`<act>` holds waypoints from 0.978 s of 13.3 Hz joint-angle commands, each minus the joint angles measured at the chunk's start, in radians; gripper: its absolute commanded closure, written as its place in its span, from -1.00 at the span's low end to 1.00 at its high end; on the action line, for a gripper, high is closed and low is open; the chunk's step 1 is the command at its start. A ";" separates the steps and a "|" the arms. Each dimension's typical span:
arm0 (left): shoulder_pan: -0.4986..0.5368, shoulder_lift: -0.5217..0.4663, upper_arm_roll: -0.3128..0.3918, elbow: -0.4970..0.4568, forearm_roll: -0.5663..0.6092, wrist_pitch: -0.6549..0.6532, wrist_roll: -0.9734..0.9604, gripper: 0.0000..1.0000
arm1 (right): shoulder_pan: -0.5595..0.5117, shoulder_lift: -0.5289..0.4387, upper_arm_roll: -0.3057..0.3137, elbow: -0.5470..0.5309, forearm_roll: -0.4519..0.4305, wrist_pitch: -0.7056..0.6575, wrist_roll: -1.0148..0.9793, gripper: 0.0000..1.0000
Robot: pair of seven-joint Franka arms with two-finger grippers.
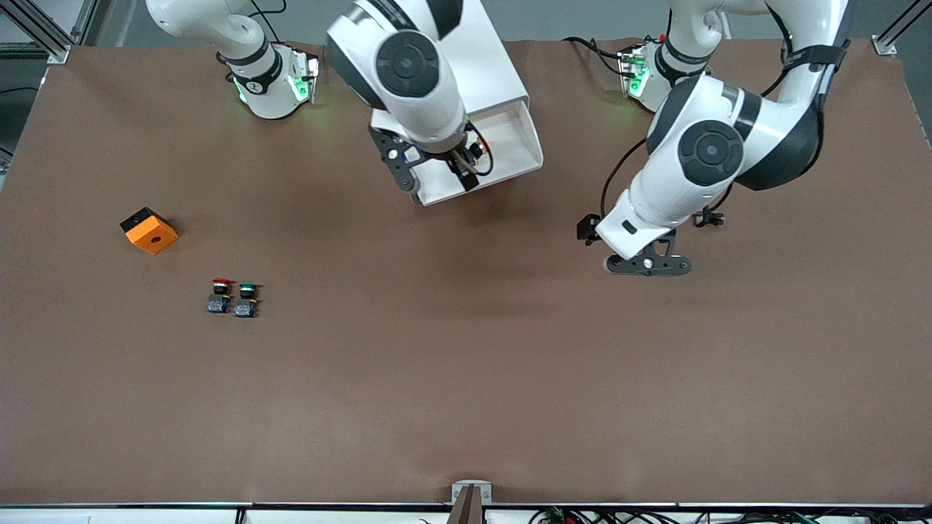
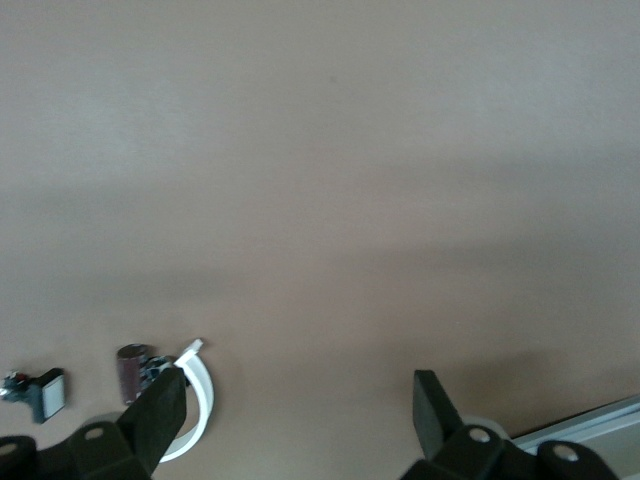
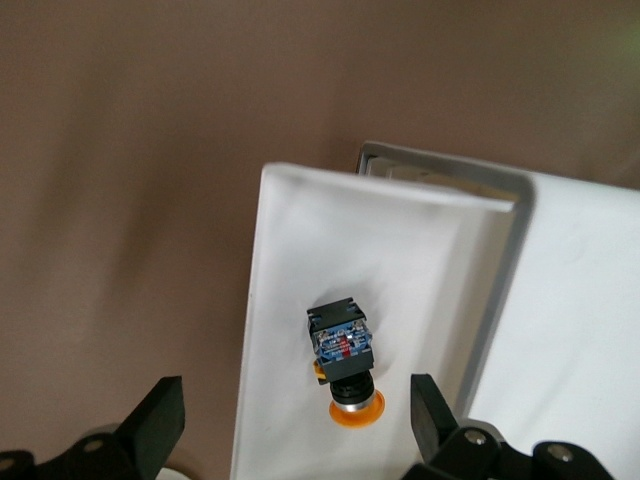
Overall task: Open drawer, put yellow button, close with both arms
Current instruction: 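Withdraw the right gripper while the left gripper reaches the drawer front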
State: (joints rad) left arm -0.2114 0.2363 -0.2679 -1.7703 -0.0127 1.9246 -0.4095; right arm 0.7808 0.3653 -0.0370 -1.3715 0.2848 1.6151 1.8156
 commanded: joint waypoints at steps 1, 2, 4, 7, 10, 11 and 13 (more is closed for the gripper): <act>0.004 -0.006 -0.033 -0.028 0.017 0.030 0.017 -1.00 | -0.069 -0.089 0.008 0.012 -0.007 -0.102 -0.088 -1.00; 0.003 0.001 -0.042 -0.028 0.011 0.034 0.000 -1.00 | -0.095 -0.135 0.008 0.011 -0.010 -0.151 -0.183 -1.00; -0.005 0.017 -0.056 -0.026 0.004 0.045 -0.017 -1.00 | -0.164 -0.189 0.009 0.006 -0.010 -0.220 -0.333 -1.00; -0.037 0.057 -0.062 -0.012 0.000 0.080 -0.156 -1.00 | -0.271 -0.256 0.009 -0.012 -0.042 -0.285 -0.587 -1.00; -0.081 0.092 -0.062 -0.003 0.002 0.113 -0.259 -1.00 | -0.411 -0.345 0.009 -0.102 -0.085 -0.285 -0.949 -1.00; -0.089 0.104 -0.062 0.003 0.000 0.114 -0.271 -1.00 | -0.434 -0.379 0.011 -0.145 -0.135 -0.275 -1.045 -1.00; -0.117 0.109 -0.066 0.003 -0.022 0.113 -0.282 -1.00 | -0.506 -0.434 0.009 -0.222 -0.170 -0.226 -1.213 -1.00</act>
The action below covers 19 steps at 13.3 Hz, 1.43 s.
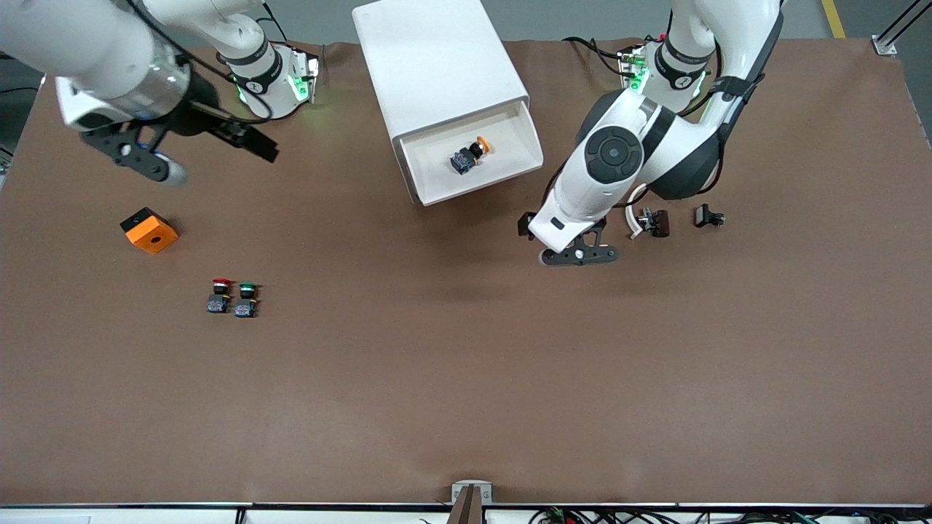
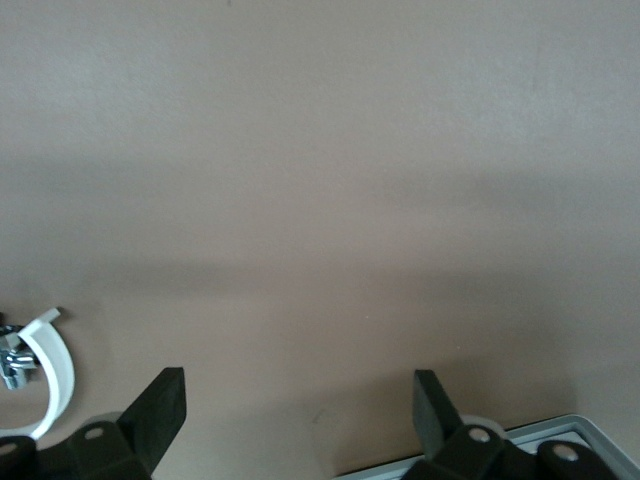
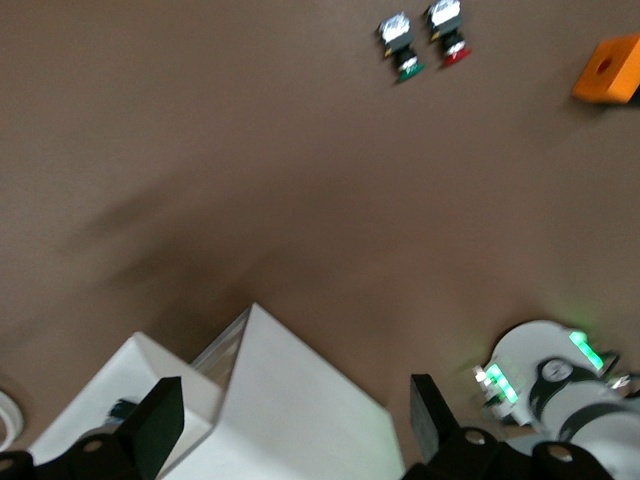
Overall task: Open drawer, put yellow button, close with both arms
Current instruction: 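Withdraw the right gripper while the left gripper reaches the drawer front, then push the drawer closed into the cabinet with the left gripper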
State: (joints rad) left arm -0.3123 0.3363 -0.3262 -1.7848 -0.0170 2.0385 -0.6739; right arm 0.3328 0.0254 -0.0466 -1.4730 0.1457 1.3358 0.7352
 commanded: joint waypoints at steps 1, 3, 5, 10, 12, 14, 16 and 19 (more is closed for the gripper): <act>-0.045 0.016 -0.011 0.016 -0.023 -0.003 -0.018 -1.00 | -0.102 -0.113 0.019 -0.145 -0.032 0.069 -0.225 -1.00; -0.085 0.036 -0.013 0.016 -0.038 -0.011 -0.024 -1.00 | -0.197 -0.142 0.019 -0.190 -0.037 0.103 -0.392 -1.00; -0.119 0.047 -0.013 0.010 -0.069 -0.020 -0.055 -1.00 | -0.297 -0.153 0.019 -0.226 -0.055 0.144 -0.569 -1.00; -0.211 0.052 -0.014 0.018 -0.176 -0.124 -0.147 -1.00 | -0.391 -0.148 0.025 -0.211 -0.155 0.192 -0.706 -1.00; -0.240 0.053 -0.016 0.016 -0.231 -0.153 -0.151 -1.00 | -0.391 -0.145 0.025 -0.198 -0.160 0.189 -0.706 -1.00; -0.260 0.055 -0.017 0.015 -0.250 -0.173 -0.154 -1.00 | -0.390 -0.145 0.027 -0.182 -0.161 0.184 -0.706 -1.00; -0.281 0.066 -0.017 0.015 -0.277 -0.182 -0.156 -1.00 | -0.390 -0.137 0.028 -0.149 -0.160 0.181 -0.712 -1.00; -0.307 0.069 -0.017 0.013 -0.284 -0.192 -0.183 -1.00 | -0.393 -0.136 0.027 -0.141 -0.161 0.151 -0.712 -1.00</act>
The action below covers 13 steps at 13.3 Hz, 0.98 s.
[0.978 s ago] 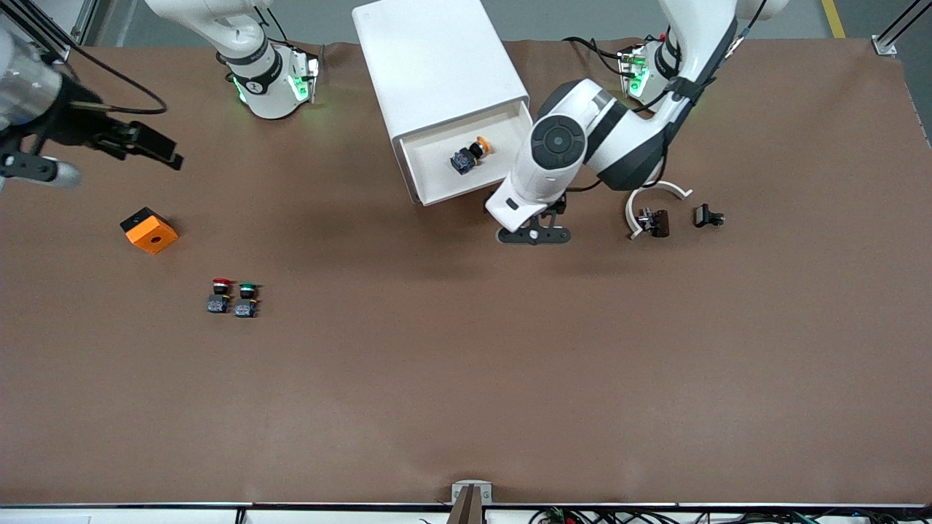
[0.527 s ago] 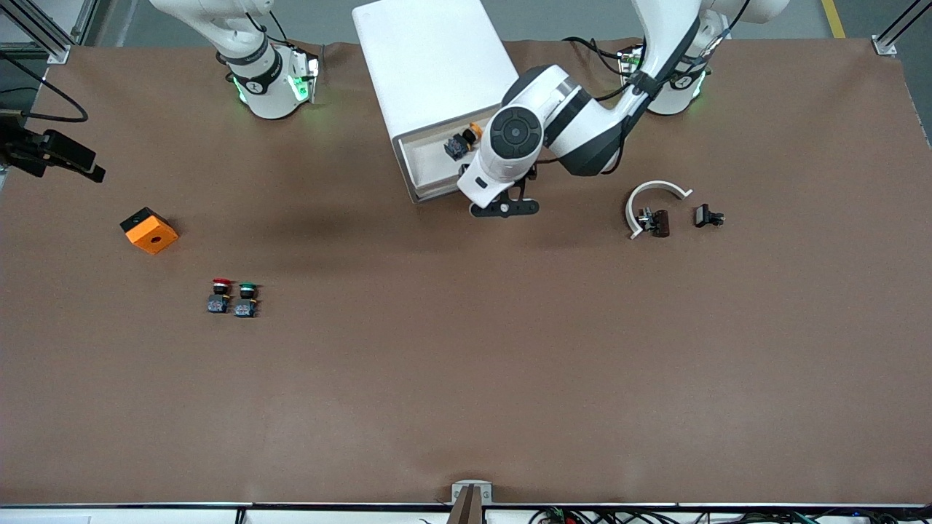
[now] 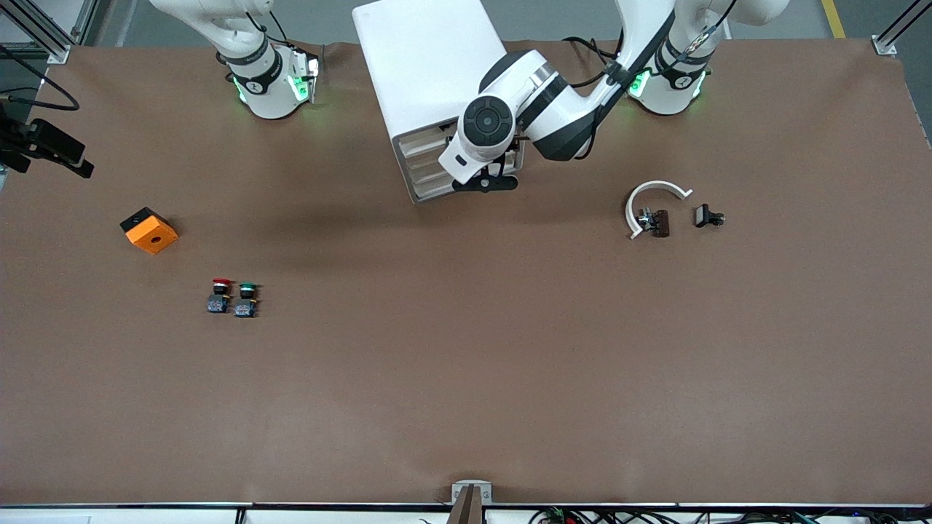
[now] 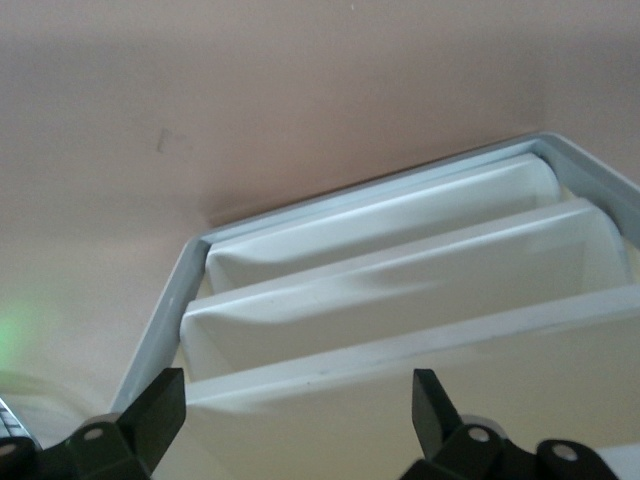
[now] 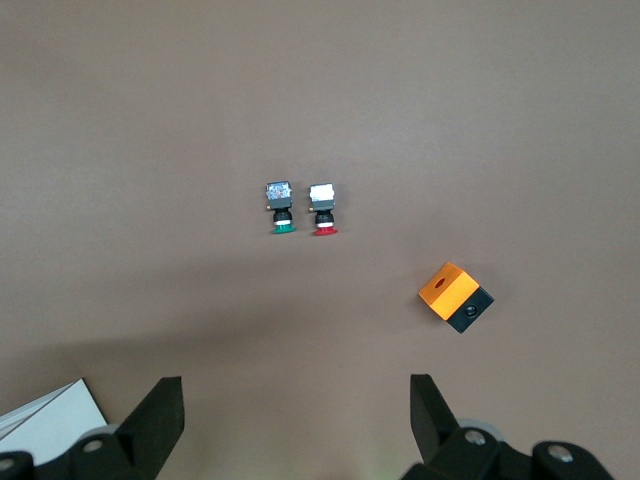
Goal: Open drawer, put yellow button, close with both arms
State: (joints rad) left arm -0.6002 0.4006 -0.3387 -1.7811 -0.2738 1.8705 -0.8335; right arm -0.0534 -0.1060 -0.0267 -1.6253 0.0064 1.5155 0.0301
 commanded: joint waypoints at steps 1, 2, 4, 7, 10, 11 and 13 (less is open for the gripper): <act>-0.023 0.012 -0.005 0.011 -0.027 -0.022 -0.030 -1.00 | -0.006 -0.001 0.007 0.015 -0.020 -0.031 -0.007 -1.00; -0.033 0.012 -0.005 0.014 -0.025 -0.021 -0.032 -1.00 | -0.005 -0.001 0.007 0.018 -0.020 -0.031 -0.007 -1.00; -0.036 0.012 -0.003 0.016 -0.021 -0.022 -0.038 -1.00 | -0.003 0.000 0.007 0.024 -0.019 -0.029 -0.007 -1.00; 0.031 0.006 0.047 0.041 0.027 -0.030 -0.035 -1.00 | -0.002 0.000 0.008 0.024 -0.019 -0.031 -0.006 -1.00; 0.189 0.006 0.052 0.149 0.138 -0.074 -0.033 -1.00 | 0.001 0.000 0.008 0.025 -0.019 -0.031 -0.007 -1.00; 0.253 -0.002 0.050 0.175 0.169 -0.079 -0.030 -1.00 | 0.001 0.000 0.008 0.025 -0.019 -0.031 -0.009 -1.00; 0.370 -0.031 0.050 0.201 0.218 -0.079 -0.013 -1.00 | 0.001 0.000 0.008 0.025 -0.019 -0.031 -0.009 -1.00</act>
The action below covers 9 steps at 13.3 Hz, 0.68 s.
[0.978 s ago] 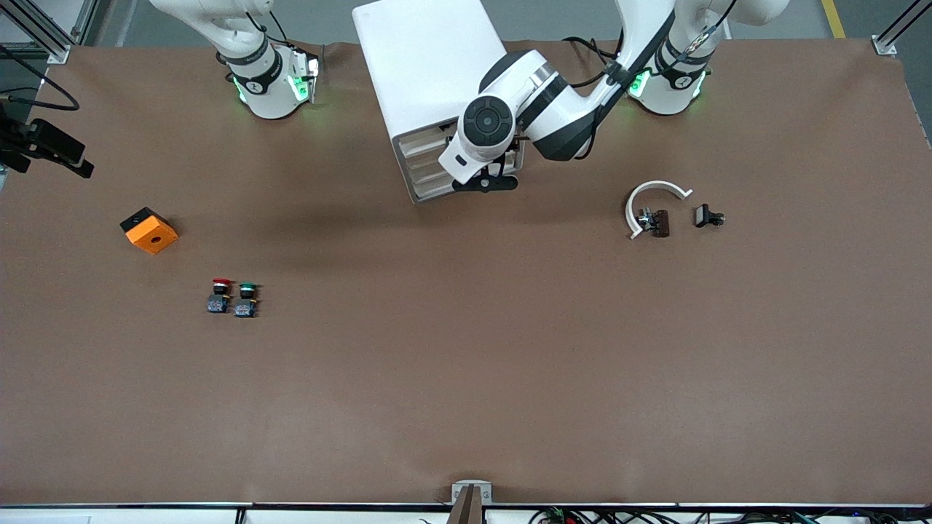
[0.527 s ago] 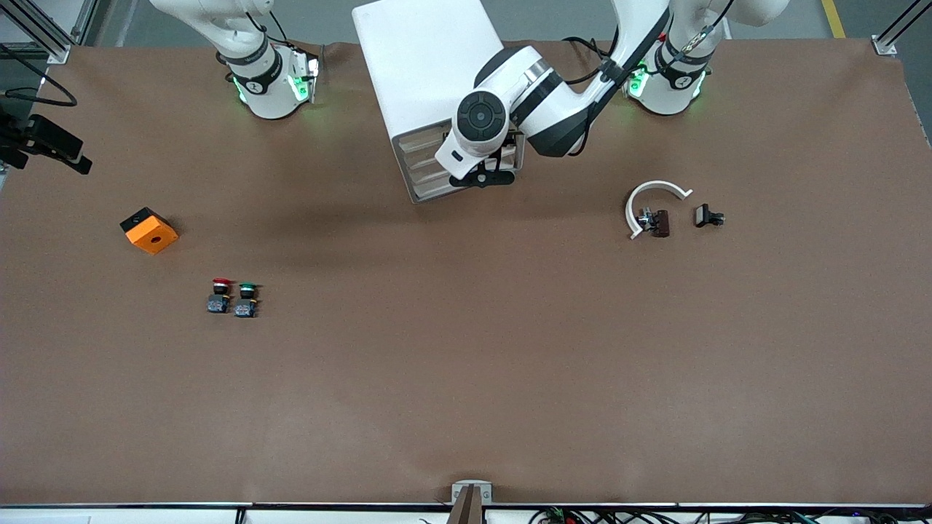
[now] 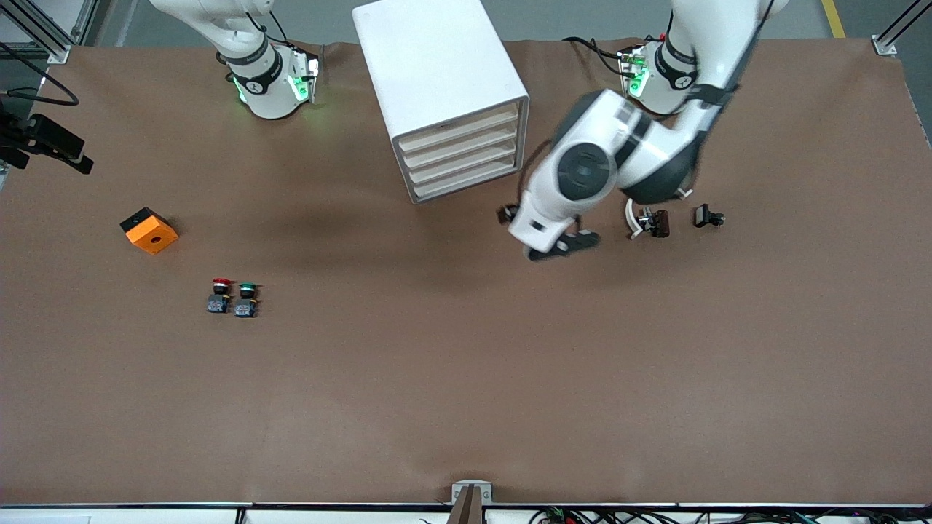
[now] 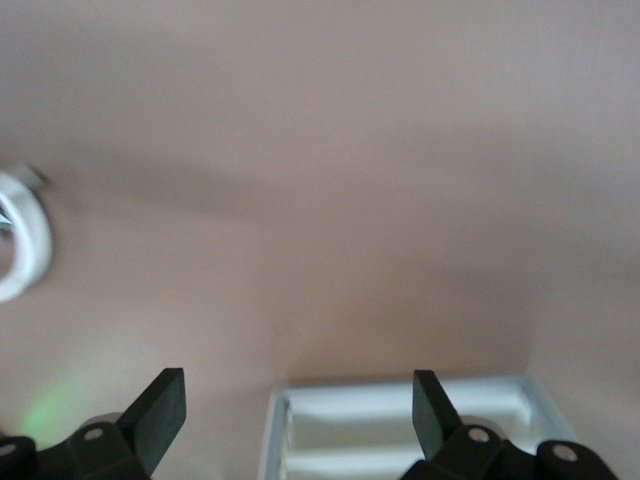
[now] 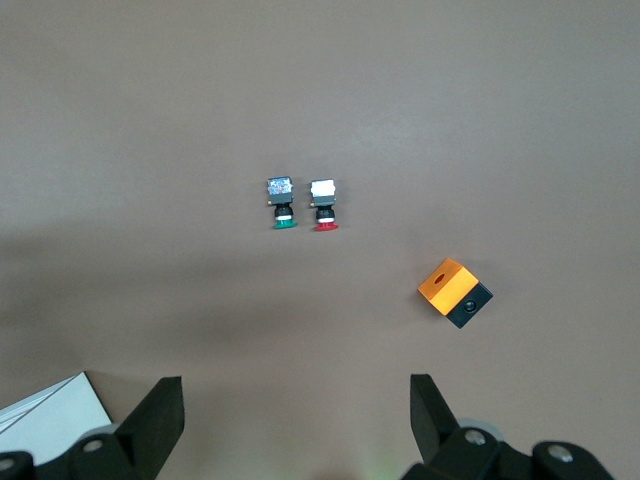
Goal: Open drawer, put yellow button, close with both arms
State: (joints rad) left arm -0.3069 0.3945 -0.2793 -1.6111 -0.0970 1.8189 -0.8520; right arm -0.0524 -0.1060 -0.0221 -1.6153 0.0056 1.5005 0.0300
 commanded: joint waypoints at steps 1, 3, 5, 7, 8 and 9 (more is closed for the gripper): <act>0.125 -0.031 -0.009 0.043 0.078 -0.027 0.013 -1.00 | 0.002 0.000 0.004 0.015 -0.018 -0.016 -0.008 -1.00; 0.205 -0.060 -0.009 0.051 0.156 -0.027 0.046 -1.00 | 0.002 0.000 0.004 0.015 -0.018 -0.014 -0.008 -1.00; 0.306 -0.115 -0.009 0.051 0.194 -0.027 0.137 -1.00 | 0.002 0.000 0.004 0.015 -0.018 -0.014 -0.008 -1.00; 0.389 -0.179 -0.009 0.049 0.194 -0.032 0.244 -1.00 | 0.002 0.000 0.004 0.015 -0.018 -0.014 -0.008 -1.00; 0.420 -0.218 -0.009 0.049 0.194 -0.071 0.301 -1.00 | 0.003 0.000 0.004 0.015 -0.018 -0.013 -0.008 -1.00; 0.442 -0.253 -0.009 0.049 0.194 -0.108 0.350 -1.00 | 0.003 0.000 0.004 0.017 -0.018 -0.012 -0.008 -1.00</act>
State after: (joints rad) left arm 0.1001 0.2266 -0.2777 -1.5417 0.0802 1.7700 -0.5733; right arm -0.0520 -0.1060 -0.0211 -1.6139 0.0056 1.5004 0.0296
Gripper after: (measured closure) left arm 0.000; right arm 0.000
